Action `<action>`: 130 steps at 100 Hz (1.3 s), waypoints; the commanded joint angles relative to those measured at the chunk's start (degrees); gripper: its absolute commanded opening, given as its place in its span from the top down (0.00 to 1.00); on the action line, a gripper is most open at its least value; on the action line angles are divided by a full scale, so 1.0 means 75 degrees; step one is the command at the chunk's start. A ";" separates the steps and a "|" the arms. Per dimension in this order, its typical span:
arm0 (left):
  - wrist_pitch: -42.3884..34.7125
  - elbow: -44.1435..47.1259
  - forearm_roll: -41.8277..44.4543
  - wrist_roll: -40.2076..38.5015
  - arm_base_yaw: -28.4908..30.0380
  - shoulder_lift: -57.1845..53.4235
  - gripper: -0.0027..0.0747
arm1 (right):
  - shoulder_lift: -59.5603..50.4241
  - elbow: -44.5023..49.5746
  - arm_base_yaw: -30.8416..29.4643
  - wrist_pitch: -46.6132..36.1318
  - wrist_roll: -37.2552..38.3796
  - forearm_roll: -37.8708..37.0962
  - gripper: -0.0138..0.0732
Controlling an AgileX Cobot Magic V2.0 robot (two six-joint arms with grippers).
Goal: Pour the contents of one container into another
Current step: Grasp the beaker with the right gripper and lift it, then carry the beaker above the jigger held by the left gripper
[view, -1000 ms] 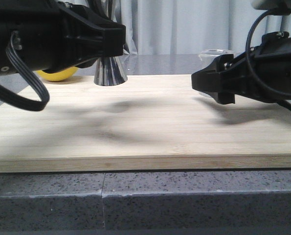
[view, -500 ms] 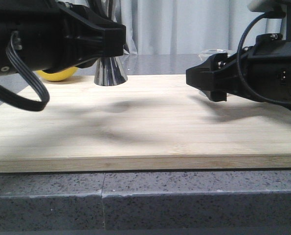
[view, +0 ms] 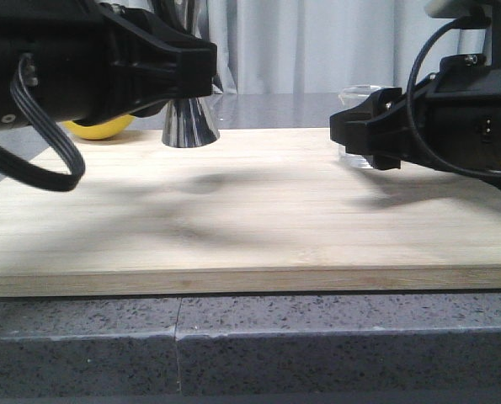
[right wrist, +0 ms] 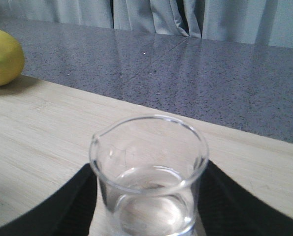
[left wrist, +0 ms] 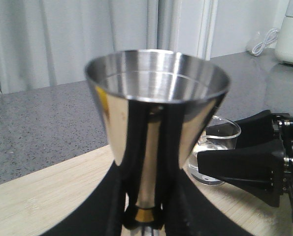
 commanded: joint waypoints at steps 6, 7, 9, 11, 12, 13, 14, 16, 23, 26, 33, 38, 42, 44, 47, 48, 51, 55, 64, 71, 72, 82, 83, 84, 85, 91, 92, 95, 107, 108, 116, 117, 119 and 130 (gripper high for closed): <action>-0.0649 -0.0233 0.0059 -0.0059 -0.0040 -0.0289 0.99 | -0.0178 -0.0179 0.0022 -0.0673 -0.0118 0.0059 0.40; -0.0649 -0.0233 0.0059 -0.0059 -0.0040 -0.0289 0.99 | -0.0178 -0.0179 0.0022 -0.0673 -0.0118 0.0059 0.40; -0.0649 -0.0233 0.0059 -0.0059 -0.0040 -0.0289 0.99 | -0.0178 -0.0179 0.0022 -0.0673 -0.0118 0.0059 0.40; -0.0649 -0.0233 0.0059 -0.0059 -0.0040 -0.0289 0.99 | -0.0178 -0.0179 0.0022 -0.0673 -0.0118 0.0073 0.40; -0.0649 -0.0233 0.0059 -0.0059 -0.0040 -0.0289 0.99 | -0.0178 -0.0179 0.0022 -0.0673 -0.0118 0.0064 0.40; -0.0649 -0.0233 0.0059 -0.0059 -0.0040 -0.0289 0.99 | -0.0178 -0.0179 0.0022 -0.0673 -0.0118 0.0064 0.41; -0.0649 -0.0233 0.0059 -0.0059 -0.0040 -0.0289 0.99 | -0.0178 -0.0179 0.0022 -0.0673 -0.0118 0.0064 0.41; -0.0649 -0.0233 0.0059 -0.0059 -0.0040 -0.0289 0.99 | -0.0178 -0.0179 0.0022 -0.0673 -0.0118 0.0064 0.42; -0.0649 -0.0233 0.0059 -0.0059 -0.0040 -0.0289 0.99 | -0.0178 -0.0179 0.0022 -0.0673 -0.0118 0.0064 0.47; -0.0649 -0.0233 0.0059 -0.0059 -0.0040 -0.0289 0.99 | -0.0178 -0.0179 0.0022 -0.0687 -0.0118 0.0064 0.50; -0.0649 -0.0233 0.0059 -0.0059 -0.0040 -0.0289 0.99 | -0.0178 -0.0179 0.0022 -0.0720 -0.0118 0.0064 0.54; -0.0649 -0.0233 0.0059 -0.0059 -0.0040 -0.0289 0.99 | -0.0178 -0.0179 0.0022 -0.0759 -0.0118 0.0064 0.55; -0.0649 -0.0233 0.0059 -0.0059 -0.0040 -0.0289 0.99 | -0.0178 -0.0179 0.0022 -0.0805 -0.0118 0.0064 0.56; -0.0649 -0.0233 0.0059 -0.0059 -0.0040 -0.0289 0.99 | -0.0178 -0.0179 0.0022 -0.0832 -0.0118 0.0064 0.56; -0.0649 -0.0233 0.0059 -0.0059 -0.0040 -0.0289 0.99 | -0.0178 -0.0179 0.0022 -0.0899 -0.0118 0.0064 0.56; -0.0649 -0.0233 0.0059 -0.0059 -0.0040 -0.0289 0.99 | -0.0178 -0.0179 0.0022 -0.0943 -0.0118 0.0064 0.56; -0.0649 -0.0233 0.0059 -0.0059 -0.0040 -0.0289 0.99 | -0.0178 -0.0179 0.0022 -0.1024 -0.0118 0.0064 0.56; -0.0649 -0.0233 0.0059 -0.0059 -0.0040 -0.0289 0.99 | -0.0178 -0.0179 0.0022 -0.1154 -0.0118 0.0064 0.56; -0.0649 -0.0233 0.0059 -0.0059 -0.0040 -0.0289 0.99 | -0.0178 -0.0165 0.0022 -0.1433 -0.0118 0.0064 0.56; -0.0649 -0.0233 0.0059 -0.0059 -0.0040 -0.0289 0.99 | -0.0178 -0.0165 0.0022 -0.1574 -0.0118 0.0064 0.56; -0.0649 -0.0233 0.0059 -0.0059 -0.0040 -0.0289 0.99 | -0.0178 -0.0165 0.0022 -0.1574 -0.0118 0.0064 0.56; -0.0649 -0.0233 0.0059 -0.0059 -0.0040 -0.0289 0.99 | -0.0193 -0.0165 0.0022 -0.1596 -0.0118 0.0064 0.56; -0.0649 -0.0233 0.0059 -0.0059 -0.0040 -0.0289 0.99 | -0.0206 -0.0165 0.0022 -0.1580 -0.0118 0.0064 0.56; -0.0649 -0.0233 0.0059 -0.0059 -0.0040 -0.0289 0.99 | -0.0206 -0.0165 0.0022 -0.1562 -0.0118 0.0064 0.56; -0.0649 -0.0233 0.0059 -0.0059 -0.0040 -0.0289 0.99 | -0.0206 -0.0165 0.0022 -0.1560 -0.0118 0.0064 0.56; -0.0649 -0.0233 0.0059 -0.0059 -0.0040 -0.0289 0.99 | -0.0221 -0.0165 0.0022 -0.1548 -0.0118 -0.0057 0.56; -0.0649 -0.0233 0.0072 -0.0059 -0.0040 -0.0289 0.99 | -0.0221 -0.0165 0.0022 -0.1548 -0.0118 -0.0092 0.56; -0.0633 -0.0233 0.0092 -0.0059 -0.0040 -0.0289 0.99 | -0.0256 -0.0165 0.0022 -0.1497 -0.0118 -0.0171 0.56; -0.0548 -0.0233 0.0204 -0.0059 -0.0040 -0.0289 0.99 | -0.0478 -0.0254 0.0022 -0.1150 -0.0118 -0.0410 0.56; -0.0523 -0.0233 0.0204 -0.0059 -0.0040 -0.0289 0.99 | -0.0517 -0.0288 0.0022 -0.1119 -0.0118 -0.0409 0.56; -0.0465 -0.0233 0.0204 -0.0059 -0.0040 -0.0289 0.99 | -0.0760 -0.0488 0.0022 -0.0660 -0.0118 -0.0409 0.56; -0.0465 -0.0233 0.0204 -0.0059 -0.0040 -0.0289 0.99 | -0.0787 -0.0536 0.0022 -0.0607 -0.0118 -0.0409 0.56; -0.0465 -0.0233 0.0204 -0.0059 -0.0040 -0.0289 0.99 | -0.0875 -0.0586 0.0022 -0.0440 -0.0118 -0.0409 0.56; -0.0455 -0.0233 0.0204 -0.0059 -0.0040 -0.0289 0.99 | -0.1315 -0.1116 0.0022 0.0914 -0.0118 -0.0519 0.56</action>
